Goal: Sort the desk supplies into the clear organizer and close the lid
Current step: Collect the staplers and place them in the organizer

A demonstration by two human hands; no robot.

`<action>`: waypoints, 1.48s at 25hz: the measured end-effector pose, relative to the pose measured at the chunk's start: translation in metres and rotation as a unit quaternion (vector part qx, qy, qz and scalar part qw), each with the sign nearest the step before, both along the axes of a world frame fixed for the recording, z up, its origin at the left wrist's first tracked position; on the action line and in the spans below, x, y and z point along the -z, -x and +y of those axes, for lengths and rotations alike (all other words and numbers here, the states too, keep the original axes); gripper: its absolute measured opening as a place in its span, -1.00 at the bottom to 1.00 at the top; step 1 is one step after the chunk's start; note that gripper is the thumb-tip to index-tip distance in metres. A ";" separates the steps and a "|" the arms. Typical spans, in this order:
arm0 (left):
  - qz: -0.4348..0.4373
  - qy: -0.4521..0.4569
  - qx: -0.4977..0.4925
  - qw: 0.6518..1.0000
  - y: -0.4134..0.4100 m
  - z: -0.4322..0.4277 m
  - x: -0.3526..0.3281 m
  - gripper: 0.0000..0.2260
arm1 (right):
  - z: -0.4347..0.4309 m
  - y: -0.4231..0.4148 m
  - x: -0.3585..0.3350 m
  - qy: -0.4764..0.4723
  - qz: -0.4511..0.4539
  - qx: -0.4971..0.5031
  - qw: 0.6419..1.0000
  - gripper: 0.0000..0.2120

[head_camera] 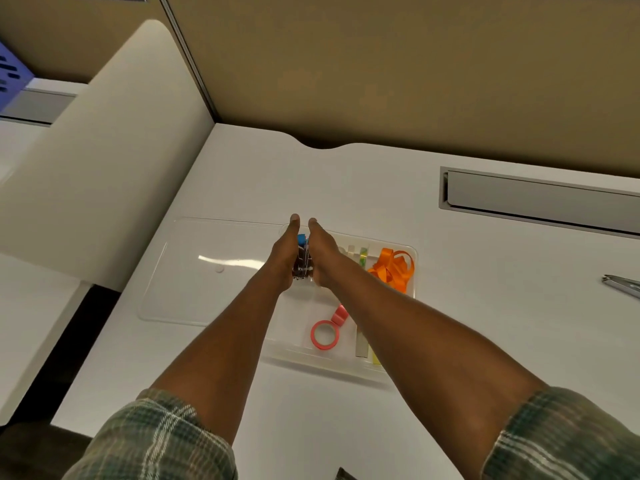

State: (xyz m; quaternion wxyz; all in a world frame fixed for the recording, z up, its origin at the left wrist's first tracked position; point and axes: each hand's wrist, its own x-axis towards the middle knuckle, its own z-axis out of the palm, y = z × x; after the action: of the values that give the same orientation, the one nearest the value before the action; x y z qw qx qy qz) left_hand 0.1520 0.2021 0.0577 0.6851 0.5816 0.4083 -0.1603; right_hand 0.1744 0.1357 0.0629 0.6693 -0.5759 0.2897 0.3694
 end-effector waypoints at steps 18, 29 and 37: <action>-0.147 -0.215 0.068 0.963 -0.006 -0.098 -0.029 -0.62 | -0.097 0.006 -0.007 0.151 -0.259 -0.028 0.954 -0.40; -0.177 -0.237 0.316 0.901 0.009 -0.308 0.015 -0.77 | -0.407 0.035 0.045 0.452 -0.331 -0.019 0.828 -0.81; -0.161 -0.396 0.579 0.695 0.039 -0.419 0.068 -0.48 | -0.559 0.035 0.074 0.584 -0.292 -0.224 0.723 -0.48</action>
State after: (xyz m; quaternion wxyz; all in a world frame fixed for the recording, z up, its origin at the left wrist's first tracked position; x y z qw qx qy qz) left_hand 0.1126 -0.2171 -0.0101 0.2187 0.9372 -0.0996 -0.2527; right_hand 0.1395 -0.4235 -0.0110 0.1494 -0.9803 0.1011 0.0801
